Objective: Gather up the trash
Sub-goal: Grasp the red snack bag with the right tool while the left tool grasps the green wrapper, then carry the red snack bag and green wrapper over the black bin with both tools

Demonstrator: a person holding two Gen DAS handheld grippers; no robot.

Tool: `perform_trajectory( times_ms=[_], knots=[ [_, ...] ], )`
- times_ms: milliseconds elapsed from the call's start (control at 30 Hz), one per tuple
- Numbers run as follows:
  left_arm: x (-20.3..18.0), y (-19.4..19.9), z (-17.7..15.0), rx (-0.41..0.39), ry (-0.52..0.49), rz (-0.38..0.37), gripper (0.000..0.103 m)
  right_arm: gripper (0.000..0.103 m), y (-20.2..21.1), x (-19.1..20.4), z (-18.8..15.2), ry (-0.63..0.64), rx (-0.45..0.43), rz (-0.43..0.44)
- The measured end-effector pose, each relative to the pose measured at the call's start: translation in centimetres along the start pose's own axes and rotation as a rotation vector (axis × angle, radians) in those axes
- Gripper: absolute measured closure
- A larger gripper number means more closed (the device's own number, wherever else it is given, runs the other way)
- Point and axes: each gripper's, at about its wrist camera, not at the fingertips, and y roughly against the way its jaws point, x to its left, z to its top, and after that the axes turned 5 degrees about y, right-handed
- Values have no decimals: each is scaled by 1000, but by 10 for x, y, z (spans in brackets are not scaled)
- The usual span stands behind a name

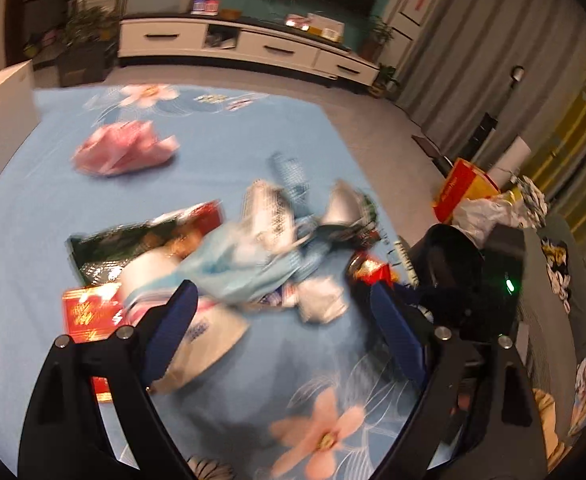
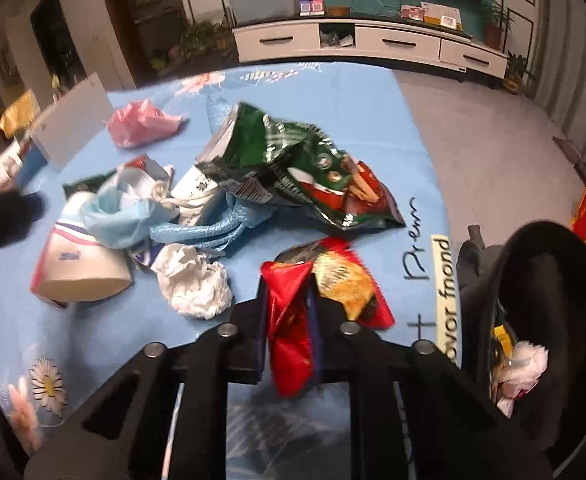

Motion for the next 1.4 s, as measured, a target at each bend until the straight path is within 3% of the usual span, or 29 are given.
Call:
perform_trajectory(
  times_ms=[233,433,500,667,700,867,1100,1400],
  knots=[
    [-50,-37,37,19,-144,-59,15,91,50,-40,-21,-182,-137,68],
    [-66,-88,61,81,-155,-49,16,91,66,-64,-29,-273,-189,93],
    [-69,-102,65,96,-164,-33,25,91,68,-68,-29,-286,-197,100],
    [-66,-122,60,154,-166,-25,66,91,71,-71,-29,-306,-213,108],
    [-64,-123,57,163,-162,-31,68,91,71,-71,-29,-309,-214,110],
    [-61,-116,45,178,-160,-52,85,91,75,-71,-32,-319,-219,108],
    [-74,-75,28,101,-201,-72,87,91,93,-72,-39,-335,-249,97],
    [-110,-18,-5,-11,-298,-3,87,91,131,-78,-54,-360,-300,52]
  ],
)
